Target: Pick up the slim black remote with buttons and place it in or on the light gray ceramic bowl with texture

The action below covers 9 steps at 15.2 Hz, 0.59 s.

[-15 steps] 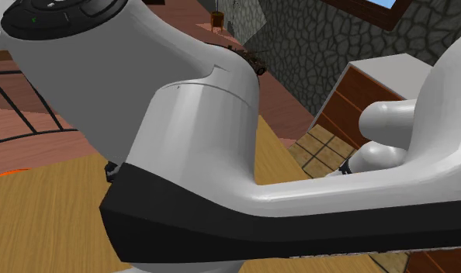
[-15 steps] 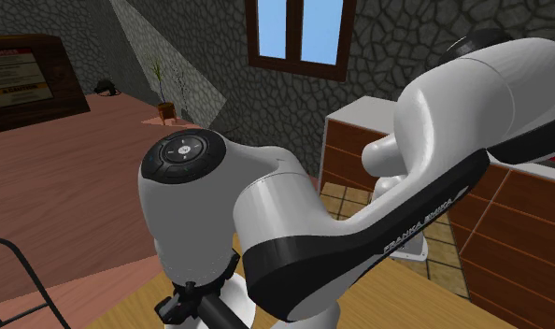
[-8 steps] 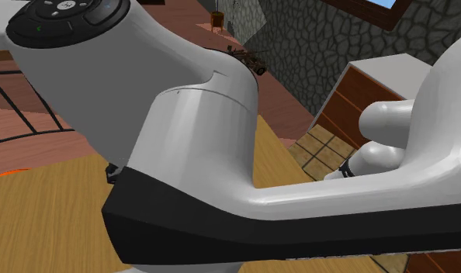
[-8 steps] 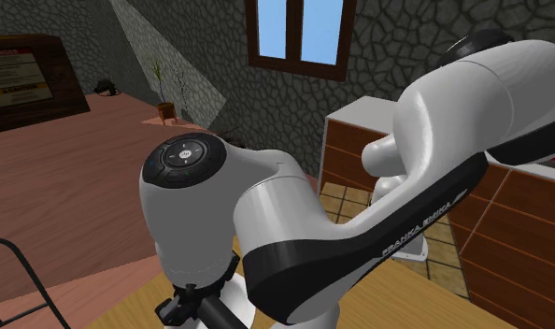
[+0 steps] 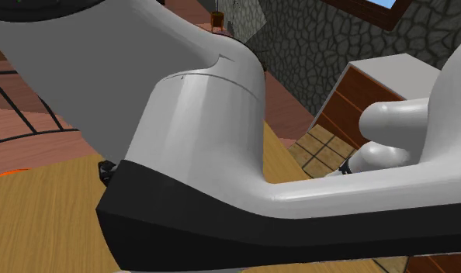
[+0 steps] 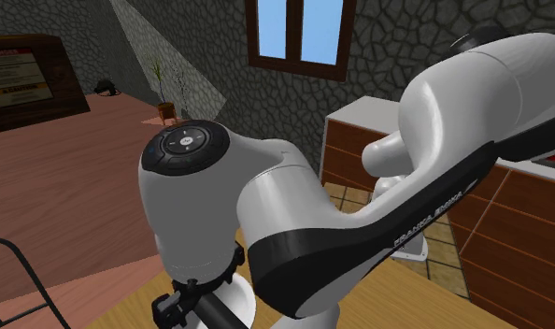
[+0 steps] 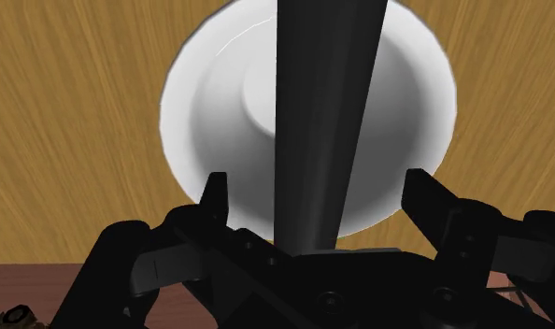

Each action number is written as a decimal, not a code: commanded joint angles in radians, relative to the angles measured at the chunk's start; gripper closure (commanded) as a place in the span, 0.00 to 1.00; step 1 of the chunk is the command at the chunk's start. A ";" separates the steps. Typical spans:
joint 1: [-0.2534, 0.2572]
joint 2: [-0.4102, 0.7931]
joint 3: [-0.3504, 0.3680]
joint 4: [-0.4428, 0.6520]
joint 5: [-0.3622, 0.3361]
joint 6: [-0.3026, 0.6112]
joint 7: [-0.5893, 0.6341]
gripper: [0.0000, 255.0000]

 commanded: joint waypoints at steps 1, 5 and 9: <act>0.009 0.013 -0.023 0.041 -0.020 -0.050 0.012 0.00; 0.016 0.020 -0.034 0.058 -0.029 -0.072 0.017 0.00; 0.016 0.020 -0.034 0.058 -0.029 -0.072 0.017 0.00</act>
